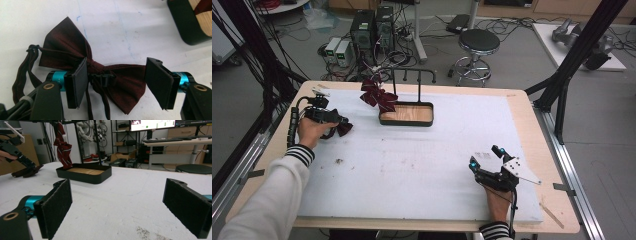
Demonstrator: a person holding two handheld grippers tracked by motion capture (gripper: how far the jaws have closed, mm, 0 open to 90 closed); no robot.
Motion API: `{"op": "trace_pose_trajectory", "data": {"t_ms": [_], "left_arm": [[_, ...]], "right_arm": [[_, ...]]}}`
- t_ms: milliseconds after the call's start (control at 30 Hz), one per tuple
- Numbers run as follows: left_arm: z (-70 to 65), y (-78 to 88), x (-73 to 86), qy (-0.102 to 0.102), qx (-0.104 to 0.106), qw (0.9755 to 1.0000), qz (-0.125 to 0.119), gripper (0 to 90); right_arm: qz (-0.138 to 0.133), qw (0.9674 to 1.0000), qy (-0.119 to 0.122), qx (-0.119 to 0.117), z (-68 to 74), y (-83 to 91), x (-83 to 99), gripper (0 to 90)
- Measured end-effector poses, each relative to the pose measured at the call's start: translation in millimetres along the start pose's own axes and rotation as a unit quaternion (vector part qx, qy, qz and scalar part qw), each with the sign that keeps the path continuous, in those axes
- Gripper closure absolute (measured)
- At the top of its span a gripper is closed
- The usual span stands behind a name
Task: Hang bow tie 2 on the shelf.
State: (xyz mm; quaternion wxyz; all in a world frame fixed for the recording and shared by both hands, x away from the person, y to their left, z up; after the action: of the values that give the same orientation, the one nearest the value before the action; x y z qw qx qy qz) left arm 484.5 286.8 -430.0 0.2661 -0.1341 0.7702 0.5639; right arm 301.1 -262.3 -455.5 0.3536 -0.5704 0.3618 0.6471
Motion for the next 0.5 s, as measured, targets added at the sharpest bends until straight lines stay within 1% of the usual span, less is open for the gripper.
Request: {"op": "trace_pose_trajectory", "data": {"t_ms": [67,233,300,400,433,500], "left_arm": [[0.7,-0.1,0.2,-0.001,-0.003,1.0000,0.002,35.9],[1.5,-4.9,0.6,0.009,-0.002,0.9999,0.010,36.8],[1.1,-7.9,0.5,0.010,-0.004,0.9999,0.010,37.6],[0.6,-10.7,-0.1,0.014,-0.004,0.9998,0.010,40.4],[1.0,-11.4,-0.2,0.011,-0.005,0.9998,0.012,41.2],[1.0,-11.9,-0.5,0.013,-0.005,0.9998,0.011,42.4]], "right_arm": [[0.000,1.0000,0.001,0.000,0.1,0.0,0.1,8.0],[0.001,1.0000,0.000,0.000,0.0,-0.1,0.0,8.0],[0.000,1.0000,0.001,0.000,0.2,-0.2,0.0,8.0],[0.001,1.0000,0.001,0.001,0.0,-0.1,0.0,8.0],[0.001,1.0000,0.001,0.000,0.0,-0.1,0.0,8.0],[0.001,1.0000,0.000,0.000,0.0,-0.1,0.0,8.0]]}}
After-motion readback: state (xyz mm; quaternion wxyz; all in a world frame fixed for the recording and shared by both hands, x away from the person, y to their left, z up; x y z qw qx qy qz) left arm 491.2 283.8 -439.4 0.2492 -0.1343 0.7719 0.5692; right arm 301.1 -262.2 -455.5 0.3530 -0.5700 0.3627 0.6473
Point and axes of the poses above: each handheld gripper's, and its own axes: y roughly backward along the jaws, x roughly out of its underside, z roughly to its left, the point moved 3 cm from there along -y, roughly forward along the jaws
